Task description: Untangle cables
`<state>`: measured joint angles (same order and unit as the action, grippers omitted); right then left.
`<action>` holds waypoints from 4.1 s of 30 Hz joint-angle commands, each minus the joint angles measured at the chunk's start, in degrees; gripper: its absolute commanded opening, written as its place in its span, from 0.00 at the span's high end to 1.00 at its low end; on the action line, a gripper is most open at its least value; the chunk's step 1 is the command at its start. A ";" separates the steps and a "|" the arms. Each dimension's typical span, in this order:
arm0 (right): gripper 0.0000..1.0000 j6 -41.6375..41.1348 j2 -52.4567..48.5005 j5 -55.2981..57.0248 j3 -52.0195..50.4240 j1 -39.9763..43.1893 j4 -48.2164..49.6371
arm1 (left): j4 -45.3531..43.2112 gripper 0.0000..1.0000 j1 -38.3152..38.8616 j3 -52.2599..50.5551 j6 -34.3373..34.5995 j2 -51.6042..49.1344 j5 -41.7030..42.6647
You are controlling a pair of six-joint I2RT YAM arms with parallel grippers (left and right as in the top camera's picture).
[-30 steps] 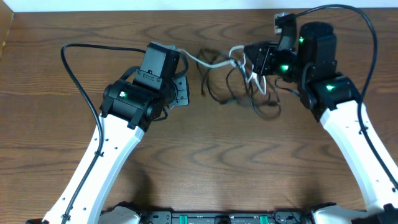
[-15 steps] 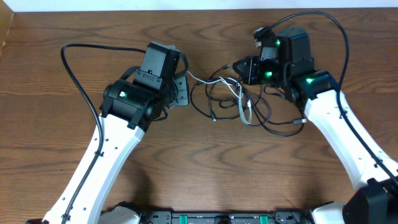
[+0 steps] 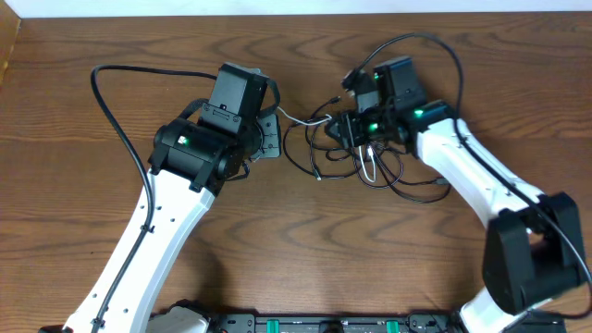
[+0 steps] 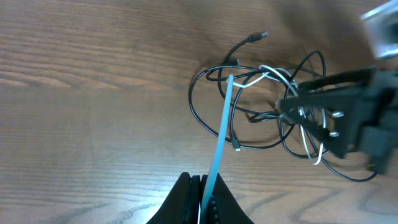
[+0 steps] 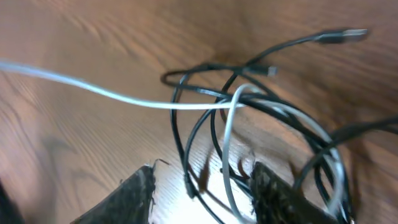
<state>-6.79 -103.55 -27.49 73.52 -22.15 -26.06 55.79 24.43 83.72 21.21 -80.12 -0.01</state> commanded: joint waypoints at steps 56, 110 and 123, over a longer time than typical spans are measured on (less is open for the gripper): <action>0.99 -6.16 11.98 -4.37 19.50 7.58 -16.39 | -17.05 0.07 -1.01 0.87 -16.63 -17.25 23.76; 0.99 -7.61 14.53 -11.91 32.33 17.09 -10.82 | -28.17 0.92 -6.62 0.83 24.00 -38.62 17.05; 0.97 -4.66 13.51 -11.87 37.16 20.17 -19.17 | -28.26 0.93 -7.67 0.90 9.77 -35.71 16.87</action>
<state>-14.35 -89.03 -38.87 111.79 -1.52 -42.57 27.46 17.74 83.72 38.74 -117.99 17.76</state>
